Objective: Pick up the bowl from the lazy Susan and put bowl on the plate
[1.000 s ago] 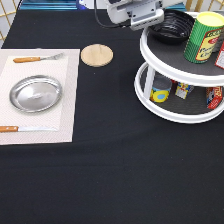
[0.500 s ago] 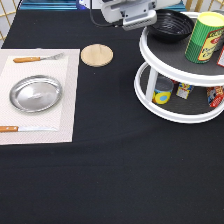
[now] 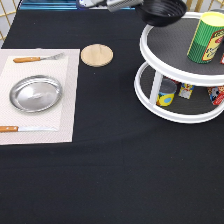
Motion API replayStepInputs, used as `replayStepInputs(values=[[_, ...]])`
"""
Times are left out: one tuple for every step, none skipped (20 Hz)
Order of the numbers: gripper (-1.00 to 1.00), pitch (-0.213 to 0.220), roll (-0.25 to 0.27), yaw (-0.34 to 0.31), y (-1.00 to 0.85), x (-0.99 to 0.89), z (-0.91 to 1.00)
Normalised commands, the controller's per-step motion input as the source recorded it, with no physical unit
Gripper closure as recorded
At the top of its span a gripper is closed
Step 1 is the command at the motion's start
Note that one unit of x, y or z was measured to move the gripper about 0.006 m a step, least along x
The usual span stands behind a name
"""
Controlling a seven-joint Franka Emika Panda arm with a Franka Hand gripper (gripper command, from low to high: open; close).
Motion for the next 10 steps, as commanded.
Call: replayStepInputs(values=[[1.00,-0.023,0.035,-0.118,-0.54,0.36,0.17],[1.00,-0.030,0.012,-0.123,-0.51,0.46,0.10],[1.00,-0.062,0.000,-0.125,-0.52,0.52,0.01],[1.00,-0.085,0.000,-0.130,-0.52,0.55,0.00],[1.00,-0.100,0.000,-0.133,-0.51,0.55,-0.02],[1.00,-0.112,0.002,-0.134,-0.51,0.54,-0.10],[1.00,-0.121,0.005,-0.133,-0.52,0.54,-0.14],[1.00,-0.122,0.006,-0.131,-0.53,0.53,-0.17],[1.00,-0.121,0.004,-0.135,-0.53,0.51,-0.17],[1.00,-0.114,0.000,-0.134,-0.54,0.51,-0.15]])
